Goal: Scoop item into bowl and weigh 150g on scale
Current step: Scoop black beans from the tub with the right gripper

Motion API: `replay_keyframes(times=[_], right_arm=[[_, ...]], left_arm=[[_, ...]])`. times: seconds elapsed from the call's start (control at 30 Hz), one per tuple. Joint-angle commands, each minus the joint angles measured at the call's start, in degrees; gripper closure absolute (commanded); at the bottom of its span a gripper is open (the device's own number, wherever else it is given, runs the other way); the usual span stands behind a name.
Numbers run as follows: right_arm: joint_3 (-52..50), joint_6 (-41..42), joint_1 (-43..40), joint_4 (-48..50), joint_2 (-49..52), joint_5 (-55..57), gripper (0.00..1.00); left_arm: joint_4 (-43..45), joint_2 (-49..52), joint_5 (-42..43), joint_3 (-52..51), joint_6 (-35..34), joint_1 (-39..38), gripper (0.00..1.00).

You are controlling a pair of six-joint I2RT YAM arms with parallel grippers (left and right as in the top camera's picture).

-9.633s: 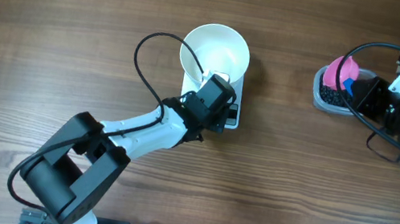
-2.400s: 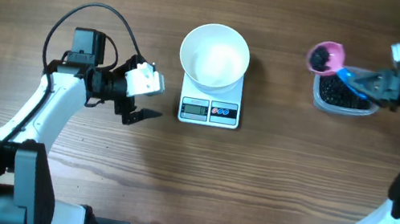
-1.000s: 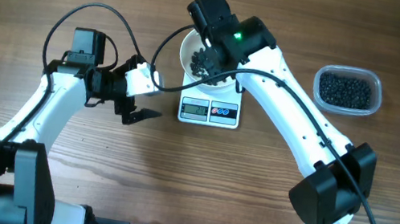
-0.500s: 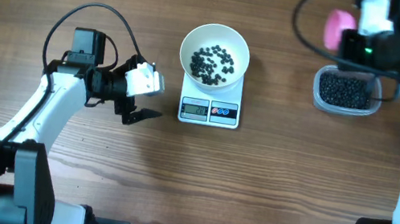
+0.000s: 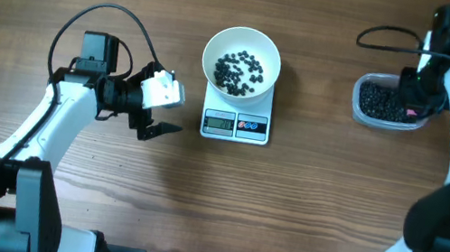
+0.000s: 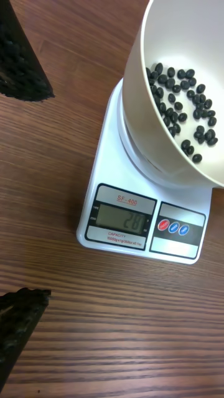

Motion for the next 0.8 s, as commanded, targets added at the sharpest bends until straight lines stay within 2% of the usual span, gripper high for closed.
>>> replay_keyframes(times=[0.0, 0.33, 0.6, 0.77], right_arm=[[-0.1, -2.3, 0.4, 0.3, 4.4, 2.9, 0.96], [-0.2, -9.7, 0.0, -2.0, 6.1, -18.8, 0.96], [-0.2, -15.3, -8.9, -2.8, 6.1, -33.4, 0.96], [-0.5, -17.8, -14.1, -2.5, 6.2, -36.6, 0.96]], left_arm=[[0.0, -1.2, 1.3, -0.2, 1.1, 0.3, 0.0], [0.0, -1.2, 1.3, -0.2, 1.1, 0.3, 0.0], [0.0, -1.2, 1.3, -0.2, 1.1, 0.3, 0.0], [0.0, -1.2, 1.3, -0.2, 1.1, 0.3, 0.0]])
